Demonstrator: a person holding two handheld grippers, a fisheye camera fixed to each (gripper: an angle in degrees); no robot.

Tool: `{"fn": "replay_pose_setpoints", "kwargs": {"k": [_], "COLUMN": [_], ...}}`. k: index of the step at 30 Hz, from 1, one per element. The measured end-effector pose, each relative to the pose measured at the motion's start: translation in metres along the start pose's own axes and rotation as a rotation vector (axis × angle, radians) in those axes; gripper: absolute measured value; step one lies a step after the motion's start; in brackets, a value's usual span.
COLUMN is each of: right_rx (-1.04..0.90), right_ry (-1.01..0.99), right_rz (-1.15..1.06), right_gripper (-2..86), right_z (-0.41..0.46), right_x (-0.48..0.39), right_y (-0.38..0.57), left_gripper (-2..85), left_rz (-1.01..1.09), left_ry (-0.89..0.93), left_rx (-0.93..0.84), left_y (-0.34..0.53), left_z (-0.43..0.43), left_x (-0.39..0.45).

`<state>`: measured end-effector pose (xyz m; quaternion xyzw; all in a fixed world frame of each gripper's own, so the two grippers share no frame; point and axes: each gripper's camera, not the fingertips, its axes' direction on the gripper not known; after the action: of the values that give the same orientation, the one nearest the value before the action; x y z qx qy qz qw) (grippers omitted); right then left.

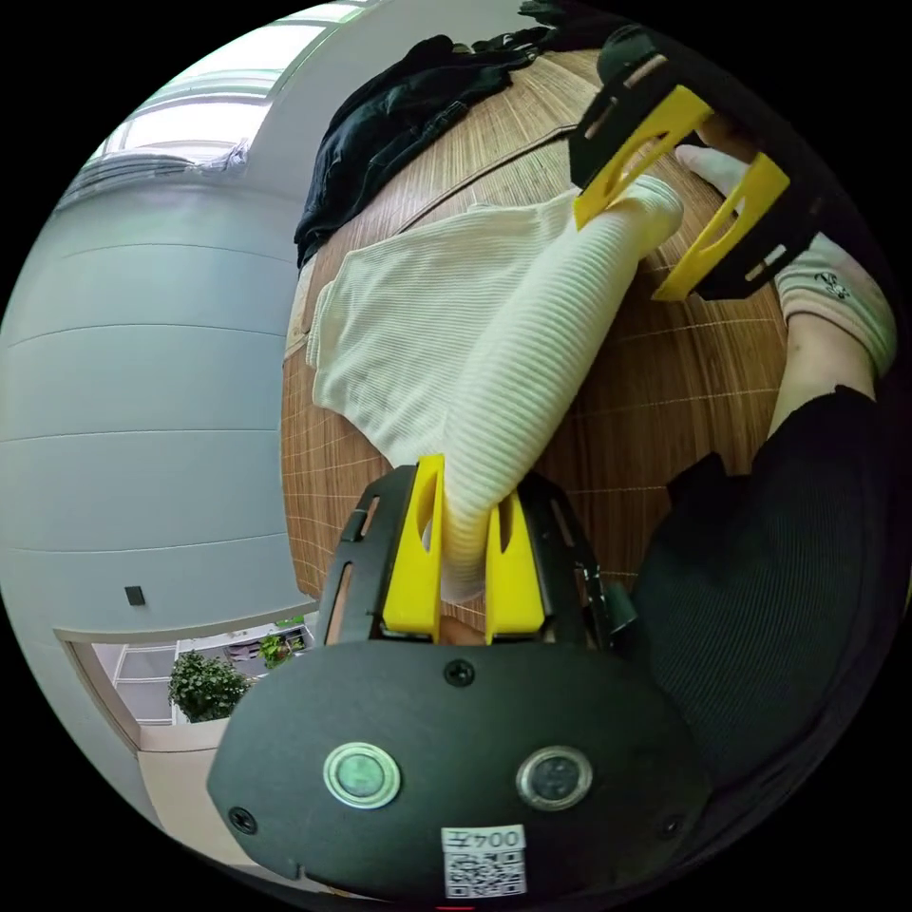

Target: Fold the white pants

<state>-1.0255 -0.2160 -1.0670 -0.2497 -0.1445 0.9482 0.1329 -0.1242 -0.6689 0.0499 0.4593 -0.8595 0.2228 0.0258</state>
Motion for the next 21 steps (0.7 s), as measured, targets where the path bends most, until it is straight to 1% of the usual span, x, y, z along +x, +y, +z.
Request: {"fn": "replay_pose_setpoints", "kwargs": {"k": [2,4,7,10,13,15,18,21], "right_rx": [-0.070,-0.102,-0.023,0.039,0.059,0.067,0.065,0.065], "right_ry": [0.129,0.179,0.131,0.074,0.063,0.034,-0.015,-0.117], "right_rz": [0.006,0.022,0.073,0.102,0.043,-0.001,-0.109,-0.171], "right_gripper": [10.9,7.6,6.2,5.9,6.0,5.9,5.7,5.5], "right_z": [0.019,0.032,0.023,0.009,-0.012,-0.028,-0.053,-0.062], "right_x": [-0.002,0.005,0.028,0.050,0.061,0.065,0.066,0.075], "right_y": [-0.009,-0.012,-0.012,-0.008,-0.006,-0.003,0.004,0.009], "left_gripper": [4.1,4.1,4.2,4.2,4.3,4.5,4.8,5.3], "left_rz": [-0.013,-0.009,-0.009,-0.020,0.040,0.121,0.213,0.269], "left_ry": [0.004,0.000,-0.013,0.011,0.007,0.021,0.106,0.201], "left_rx": [0.002,0.001,0.005,0.037,0.041,0.032,0.030,0.034], "left_y": [-0.006,-0.014,-0.021,-0.029,-0.034,-0.040,-0.046,-0.061], "left_z": [-0.002,-0.003,-0.008,-0.039,-0.073,-0.117,-0.168,-0.187], "left_x": [-0.002,0.000,-0.003,-0.022,-0.027,-0.029,-0.030,-0.031]}}
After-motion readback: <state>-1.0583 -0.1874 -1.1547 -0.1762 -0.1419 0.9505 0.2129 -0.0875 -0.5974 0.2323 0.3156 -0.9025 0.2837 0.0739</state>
